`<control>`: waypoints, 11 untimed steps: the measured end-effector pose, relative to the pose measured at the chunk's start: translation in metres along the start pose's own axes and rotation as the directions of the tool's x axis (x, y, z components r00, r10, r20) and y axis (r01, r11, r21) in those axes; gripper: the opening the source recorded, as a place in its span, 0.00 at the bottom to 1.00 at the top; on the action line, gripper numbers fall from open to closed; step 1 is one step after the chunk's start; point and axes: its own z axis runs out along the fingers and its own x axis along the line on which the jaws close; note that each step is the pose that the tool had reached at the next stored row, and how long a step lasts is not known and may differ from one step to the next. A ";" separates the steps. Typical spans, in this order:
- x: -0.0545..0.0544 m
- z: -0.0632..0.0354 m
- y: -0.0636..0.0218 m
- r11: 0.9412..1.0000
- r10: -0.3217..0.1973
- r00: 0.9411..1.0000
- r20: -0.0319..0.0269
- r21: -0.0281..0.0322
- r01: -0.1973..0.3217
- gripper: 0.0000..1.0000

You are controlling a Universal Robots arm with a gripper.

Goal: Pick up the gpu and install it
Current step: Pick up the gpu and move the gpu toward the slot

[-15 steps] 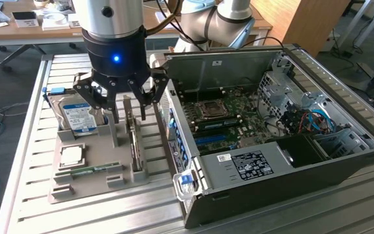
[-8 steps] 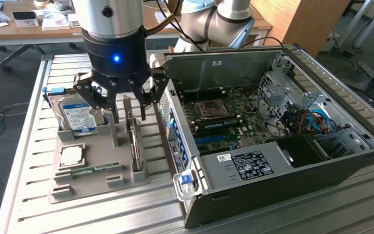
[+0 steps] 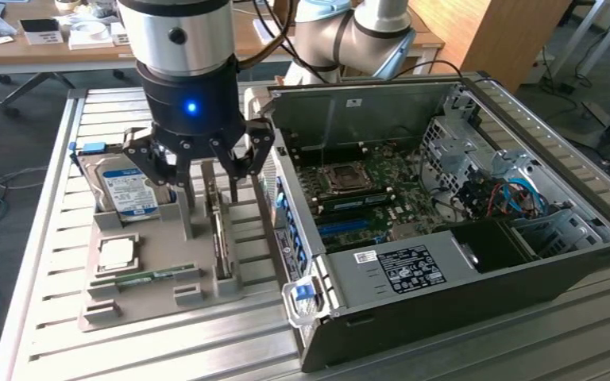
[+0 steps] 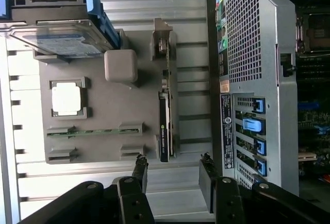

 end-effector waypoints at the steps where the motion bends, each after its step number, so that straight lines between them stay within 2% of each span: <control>1: 0.000 0.0018 -0.0001 1.000 0.000 1.000 0.000 0.000 0.000 0.53; 11: 0.001 0.0200 -0.0007 1.000 0.000 1.000 0.000 0.000 0.000 0.53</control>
